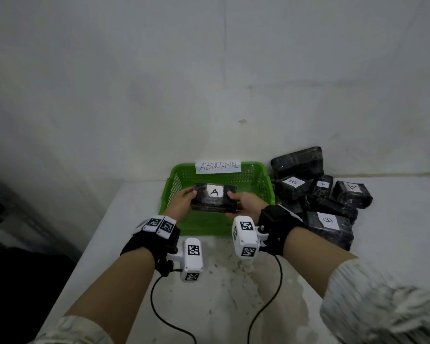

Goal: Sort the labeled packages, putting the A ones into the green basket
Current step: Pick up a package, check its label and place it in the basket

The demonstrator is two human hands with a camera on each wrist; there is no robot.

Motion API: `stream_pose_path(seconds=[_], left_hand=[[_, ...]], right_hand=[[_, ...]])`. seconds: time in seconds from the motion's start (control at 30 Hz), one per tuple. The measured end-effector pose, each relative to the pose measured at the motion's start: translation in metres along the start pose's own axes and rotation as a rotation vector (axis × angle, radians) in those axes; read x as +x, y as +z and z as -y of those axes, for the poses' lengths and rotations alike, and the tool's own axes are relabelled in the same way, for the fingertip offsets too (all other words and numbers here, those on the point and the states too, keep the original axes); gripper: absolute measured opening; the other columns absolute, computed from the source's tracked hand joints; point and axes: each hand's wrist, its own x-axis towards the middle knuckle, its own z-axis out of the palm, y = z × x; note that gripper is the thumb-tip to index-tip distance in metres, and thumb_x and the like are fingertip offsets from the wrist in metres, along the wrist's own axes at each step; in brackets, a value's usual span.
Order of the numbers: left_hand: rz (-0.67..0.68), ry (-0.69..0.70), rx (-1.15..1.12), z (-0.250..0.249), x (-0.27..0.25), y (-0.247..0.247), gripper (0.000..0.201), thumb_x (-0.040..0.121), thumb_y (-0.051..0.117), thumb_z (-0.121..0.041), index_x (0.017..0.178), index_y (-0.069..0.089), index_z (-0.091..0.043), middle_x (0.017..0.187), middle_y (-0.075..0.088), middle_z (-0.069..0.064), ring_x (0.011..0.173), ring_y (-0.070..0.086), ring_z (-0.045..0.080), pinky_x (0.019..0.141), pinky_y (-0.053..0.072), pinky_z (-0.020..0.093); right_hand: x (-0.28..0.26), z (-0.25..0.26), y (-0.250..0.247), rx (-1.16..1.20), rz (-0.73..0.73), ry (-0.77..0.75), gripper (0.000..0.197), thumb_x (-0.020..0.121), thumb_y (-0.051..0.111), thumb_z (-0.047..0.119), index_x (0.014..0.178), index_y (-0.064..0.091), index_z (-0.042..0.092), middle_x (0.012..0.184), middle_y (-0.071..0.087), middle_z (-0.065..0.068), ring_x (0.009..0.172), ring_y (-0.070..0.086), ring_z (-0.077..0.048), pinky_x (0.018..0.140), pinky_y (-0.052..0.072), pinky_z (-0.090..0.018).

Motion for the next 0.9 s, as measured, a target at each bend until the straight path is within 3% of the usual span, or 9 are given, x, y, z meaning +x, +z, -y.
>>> stream_pose_path(seconds=[0.1,0.17,0.23,0.33,0.43,0.6,0.77,0.83,0.9], left_hand=[[-0.124,0.003,0.233,0.012,0.030,-0.024,0.034,0.098,0.042,-0.023,0.131,0.051,-0.016,0.140,0.046,0.014,0.129,0.041,0.030,0.108,0.031,0.036],[-0.235,-0.082,0.367,0.022,0.050,-0.035,0.035,0.095,0.045,-0.027,0.129,0.050,-0.023,0.139,0.043,0.017,0.128,0.037,0.035,0.106,0.030,0.038],[-0.314,-0.141,0.393,0.029,0.066,-0.041,0.039,0.093,0.047,-0.028,0.131,0.046,-0.023,0.140,0.036,0.017,0.129,0.032,0.034,0.104,0.028,0.039],[-0.358,-0.169,0.400,0.044,0.086,-0.044,0.048,0.093,0.051,-0.030,0.138,0.038,-0.019,0.144,0.033,0.017,0.132,0.029,0.032,0.107,0.026,0.043],[-0.330,-0.155,0.420,0.062,0.106,-0.046,0.053,0.093,0.050,-0.036,0.141,0.035,-0.018,0.140,0.042,0.017,0.128,0.037,0.033,0.105,0.031,0.044],[-0.216,-0.020,0.281,0.077,0.111,-0.044,0.044,0.098,0.042,-0.025,0.141,0.035,-0.019,0.130,0.054,0.015,0.114,0.053,0.032,0.099,0.042,0.038],[-0.231,0.005,0.250,0.082,0.111,-0.041,0.045,0.099,0.039,-0.021,0.143,0.032,-0.020,0.129,0.055,0.017,0.111,0.055,0.032,0.096,0.043,0.036],[-0.239,0.021,0.255,0.082,0.111,-0.041,0.044,0.099,0.039,-0.018,0.142,0.033,-0.017,0.127,0.056,0.017,0.110,0.056,0.032,0.092,0.042,0.033],[-0.243,0.030,0.258,0.080,0.109,-0.040,0.042,0.099,0.038,-0.016,0.142,0.033,-0.016,0.126,0.057,0.017,0.108,0.056,0.031,0.088,0.041,0.032]], right_hand=[[0.038,0.010,0.019,-0.041,-0.083,0.006,0.028,0.097,0.053,0.012,0.117,0.053,-0.008,0.102,0.055,-0.017,0.080,0.054,-0.029,0.065,0.050,-0.039],[0.065,0.013,0.027,-0.099,-0.118,-0.026,0.039,0.098,0.051,0.014,0.131,0.047,-0.005,0.107,0.053,-0.014,0.079,0.054,-0.023,0.075,0.048,-0.037],[0.087,0.016,0.036,-0.166,-0.104,-0.053,0.042,0.100,0.044,0.015,0.138,0.042,-0.001,0.109,0.053,-0.008,0.078,0.053,-0.014,0.074,0.048,-0.030],[0.115,0.019,0.046,-0.253,-0.094,-0.062,0.043,0.102,0.038,0.015,0.141,0.038,-0.002,0.126,0.050,-0.013,0.097,0.050,-0.017,0.077,0.048,-0.026],[0.144,0.023,0.051,-0.305,-0.113,-0.063,0.042,0.102,0.037,0.013,0.141,0.038,-0.003,0.137,0.047,-0.016,0.101,0.046,-0.017,0.072,0.049,-0.022],[0.177,0.018,0.058,-0.375,-0.124,-0.031,0.042,0.102,0.037,0.013,0.141,0.037,-0.004,0.146,0.040,-0.020,0.102,0.043,-0.015,0.098,0.047,-0.032],[0.195,0.012,0.059,-0.353,-0.105,-0.019,0.043,0.101,0.040,0.016,0.141,0.038,0.000,0.145,0.042,-0.017,0.101,0.046,-0.017,0.065,0.048,-0.021],[0.201,0.010,0.061,-0.373,-0.111,-0.001,0.044,0.100,0.043,0.021,0.140,0.041,0.002,0.144,0.044,-0.015,0.101,0.048,-0.017,0.076,0.053,-0.028],[0.205,0.010,0.061,-0.442,-0.107,0.022,0.044,0.100,0.044,0.023,0.139,0.044,0.003,0.143,0.046,-0.014,0.100,0.048,-0.017,0.090,0.049,-0.029]])
